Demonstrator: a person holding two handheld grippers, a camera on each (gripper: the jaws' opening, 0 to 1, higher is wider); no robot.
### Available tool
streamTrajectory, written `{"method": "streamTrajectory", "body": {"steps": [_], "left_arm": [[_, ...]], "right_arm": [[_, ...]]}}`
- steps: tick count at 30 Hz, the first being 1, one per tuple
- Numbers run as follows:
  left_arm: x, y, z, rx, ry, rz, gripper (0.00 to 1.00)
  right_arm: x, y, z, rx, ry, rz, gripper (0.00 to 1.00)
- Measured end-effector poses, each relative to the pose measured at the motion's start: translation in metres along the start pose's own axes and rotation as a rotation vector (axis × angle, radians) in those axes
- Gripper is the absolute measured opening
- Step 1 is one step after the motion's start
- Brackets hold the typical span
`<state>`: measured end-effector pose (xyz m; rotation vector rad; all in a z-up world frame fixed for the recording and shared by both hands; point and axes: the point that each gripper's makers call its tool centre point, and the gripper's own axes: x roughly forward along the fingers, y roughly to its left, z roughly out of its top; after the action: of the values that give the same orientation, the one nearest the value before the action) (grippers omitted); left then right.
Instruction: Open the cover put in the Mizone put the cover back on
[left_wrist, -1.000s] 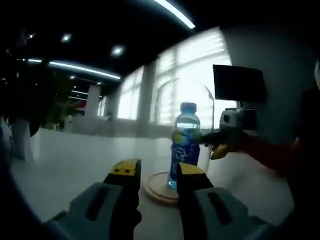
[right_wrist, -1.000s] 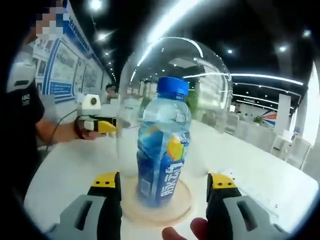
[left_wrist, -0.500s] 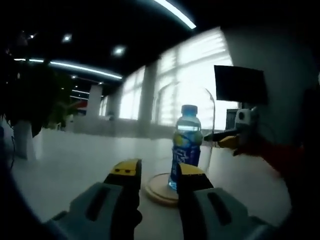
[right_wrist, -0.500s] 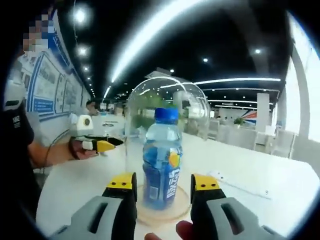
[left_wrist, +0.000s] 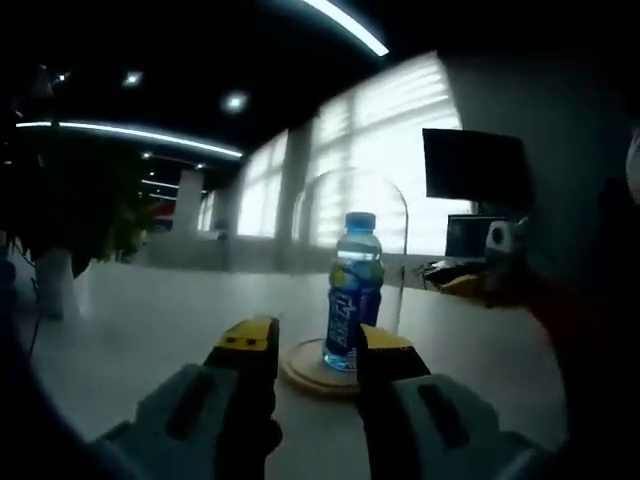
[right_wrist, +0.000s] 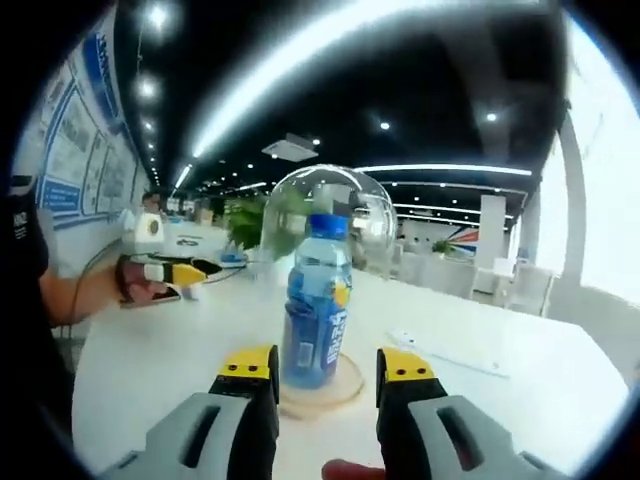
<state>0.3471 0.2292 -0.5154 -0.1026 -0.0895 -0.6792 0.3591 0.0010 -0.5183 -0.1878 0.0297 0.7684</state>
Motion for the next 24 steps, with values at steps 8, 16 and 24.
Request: {"method": "streamTrajectory", "body": {"steps": [8,16,24], "left_arm": [[-0.013,-0.017,-0.004,0.016,0.013,-0.021,0.39],[-0.024,-0.019,0.001,0.064,-0.002,0.026,0.28],[-0.030,-0.007,-0.016,0.046,0.041,0.093,0.18]], "right_arm": [[-0.020,0.014,-0.008,-0.006,0.011,-0.031,0.30],[-0.034,0.016,-0.010,0.045,-0.055,-0.119,0.22],[-0.045,0.022,-0.022,0.078,-0.078,-0.148,0.16]]}}
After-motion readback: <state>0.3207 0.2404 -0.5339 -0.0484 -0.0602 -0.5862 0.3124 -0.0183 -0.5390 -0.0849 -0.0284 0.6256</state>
